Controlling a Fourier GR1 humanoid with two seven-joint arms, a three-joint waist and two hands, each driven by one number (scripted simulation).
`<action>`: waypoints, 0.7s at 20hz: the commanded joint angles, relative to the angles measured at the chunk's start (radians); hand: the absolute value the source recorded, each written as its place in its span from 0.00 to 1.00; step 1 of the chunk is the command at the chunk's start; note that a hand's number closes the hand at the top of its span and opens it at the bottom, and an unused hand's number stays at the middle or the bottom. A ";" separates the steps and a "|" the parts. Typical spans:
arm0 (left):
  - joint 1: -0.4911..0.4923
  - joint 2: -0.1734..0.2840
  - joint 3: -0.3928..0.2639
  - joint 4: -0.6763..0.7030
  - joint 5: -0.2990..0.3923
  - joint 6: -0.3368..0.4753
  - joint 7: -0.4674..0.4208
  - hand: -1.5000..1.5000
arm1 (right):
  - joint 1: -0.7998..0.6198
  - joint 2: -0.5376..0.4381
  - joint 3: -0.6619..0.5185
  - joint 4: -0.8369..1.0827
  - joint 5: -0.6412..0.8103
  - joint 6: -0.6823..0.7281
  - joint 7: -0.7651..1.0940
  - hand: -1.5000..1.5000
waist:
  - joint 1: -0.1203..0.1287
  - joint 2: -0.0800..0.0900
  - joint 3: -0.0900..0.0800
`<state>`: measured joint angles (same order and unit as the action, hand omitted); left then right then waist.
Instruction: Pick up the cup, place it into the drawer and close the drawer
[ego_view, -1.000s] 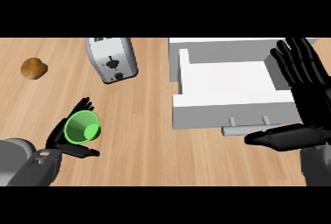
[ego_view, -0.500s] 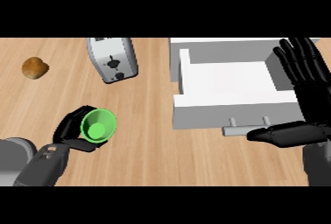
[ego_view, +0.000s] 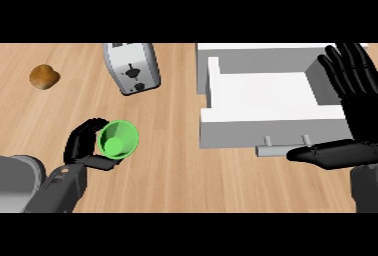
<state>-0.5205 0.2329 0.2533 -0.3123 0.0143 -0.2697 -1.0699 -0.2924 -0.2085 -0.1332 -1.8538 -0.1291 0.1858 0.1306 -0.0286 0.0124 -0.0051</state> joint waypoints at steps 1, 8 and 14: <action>0.035 -0.062 0.102 -0.014 0.084 0.133 -0.154 1.00 | 0.012 -0.010 -0.022 -0.021 -0.027 0.007 0.010 0.00 | 0.009 -0.006 0.002; -0.153 -0.111 0.043 -0.127 0.065 0.105 0.018 1.00 | 0.020 -0.006 -0.020 0.037 0.009 0.010 -0.041 0.00 | 0.022 -0.010 0.005; -0.196 -0.191 -0.033 -0.360 0.067 0.156 0.217 1.00 | 0.057 -0.003 -0.013 -0.064 0.004 -0.010 0.033 0.00 | 0.034 -0.021 0.006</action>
<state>-0.6767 0.0819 0.2557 -0.5613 0.0772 -0.1374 -0.9393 -0.2582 -0.2175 -0.1518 -1.8709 -0.1232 0.1850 0.1347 0.0021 -0.0045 0.0006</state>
